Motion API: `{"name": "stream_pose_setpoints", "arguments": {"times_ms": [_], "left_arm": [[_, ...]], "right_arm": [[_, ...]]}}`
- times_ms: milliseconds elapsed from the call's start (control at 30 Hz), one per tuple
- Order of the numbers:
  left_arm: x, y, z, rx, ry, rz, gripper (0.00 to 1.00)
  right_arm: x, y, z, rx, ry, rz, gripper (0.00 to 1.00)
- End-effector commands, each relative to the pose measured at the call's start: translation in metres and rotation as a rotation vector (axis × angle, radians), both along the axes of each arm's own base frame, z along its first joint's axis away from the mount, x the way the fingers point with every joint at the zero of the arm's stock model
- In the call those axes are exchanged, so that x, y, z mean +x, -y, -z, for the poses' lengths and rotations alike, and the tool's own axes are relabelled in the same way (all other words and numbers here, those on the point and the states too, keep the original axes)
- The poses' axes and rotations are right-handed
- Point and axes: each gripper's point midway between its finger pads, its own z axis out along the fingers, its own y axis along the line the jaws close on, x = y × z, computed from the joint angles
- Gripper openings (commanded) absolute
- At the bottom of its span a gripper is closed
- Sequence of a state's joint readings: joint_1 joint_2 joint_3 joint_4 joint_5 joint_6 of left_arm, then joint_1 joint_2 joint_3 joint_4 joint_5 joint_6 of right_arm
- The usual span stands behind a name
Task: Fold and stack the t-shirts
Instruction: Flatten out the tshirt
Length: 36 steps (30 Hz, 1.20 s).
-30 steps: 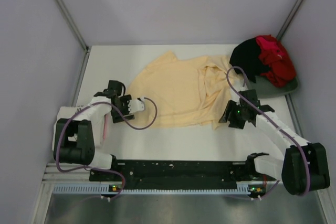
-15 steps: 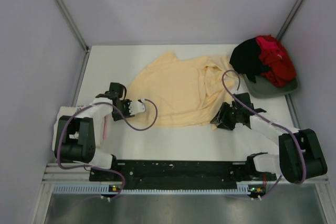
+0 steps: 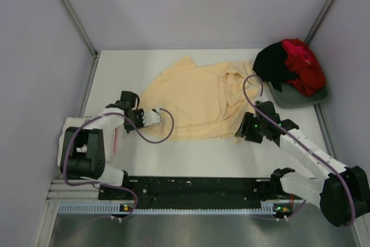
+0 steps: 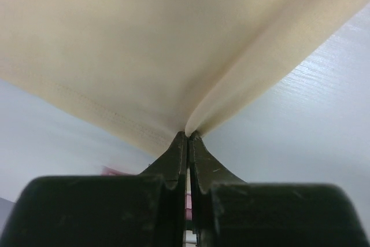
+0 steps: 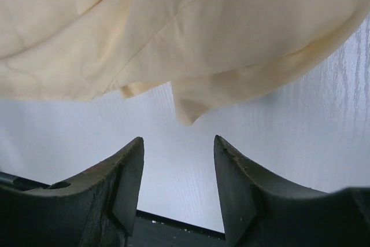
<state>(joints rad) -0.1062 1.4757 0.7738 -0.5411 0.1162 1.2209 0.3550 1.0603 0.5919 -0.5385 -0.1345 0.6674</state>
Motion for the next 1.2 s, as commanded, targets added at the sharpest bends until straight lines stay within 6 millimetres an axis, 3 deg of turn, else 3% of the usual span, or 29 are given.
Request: {"name": "stream_pose_setpoints", "arguments": {"times_ms": [0, 133, 300, 500, 600, 667, 733, 833, 1000, 1167], "left_arm": [[0.001, 0.007, 0.000, -0.036, 0.004, -0.001, 0.00], [0.000, 0.009, -0.007, -0.050, 0.018, 0.005, 0.00], [-0.002, 0.012, -0.011, -0.068, 0.018, 0.005, 0.00], [-0.001, 0.013, -0.019, -0.081, 0.028, -0.016, 0.00], [-0.004, 0.016, -0.028, -0.101, 0.034, -0.018, 0.00], [-0.001, 0.018, -0.043, -0.116, 0.068, -0.033, 0.00], [0.001, 0.020, -0.062, -0.140, 0.093, -0.065, 0.00], [0.014, 0.022, -0.113, -0.182, 0.175, -0.123, 0.00], [0.028, 0.017, -0.218, -0.224, 0.381, -0.205, 0.00], [0.008, 0.018, -0.336, -0.319, 0.600, -0.228, 0.00]], "right_arm": [[-0.009, 0.005, 0.007, -0.064, -0.021, 0.016, 0.51], [-0.011, -0.018, 0.023, 0.063, -0.054, 0.023, 0.52], [0.002, -0.017, 0.038, 0.057, -0.032, 0.071, 0.50], [0.022, -0.021, 0.051, 0.052, -0.017, 0.082, 0.29], [0.029, -0.013, 0.040, 0.018, 0.024, 0.088, 0.01], [0.032, 0.000, 0.023, -0.042, 0.075, 0.100, 0.00], [0.036, 0.016, -0.012, -0.105, 0.165, 0.114, 0.00], [0.037, 0.037, -0.076, -0.175, 0.313, 0.111, 0.00], [0.029, 0.058, -0.228, -0.210, 0.669, 0.059, 0.00], [-0.004, 0.085, -0.368, -0.235, 0.985, 0.085, 0.00]]}}
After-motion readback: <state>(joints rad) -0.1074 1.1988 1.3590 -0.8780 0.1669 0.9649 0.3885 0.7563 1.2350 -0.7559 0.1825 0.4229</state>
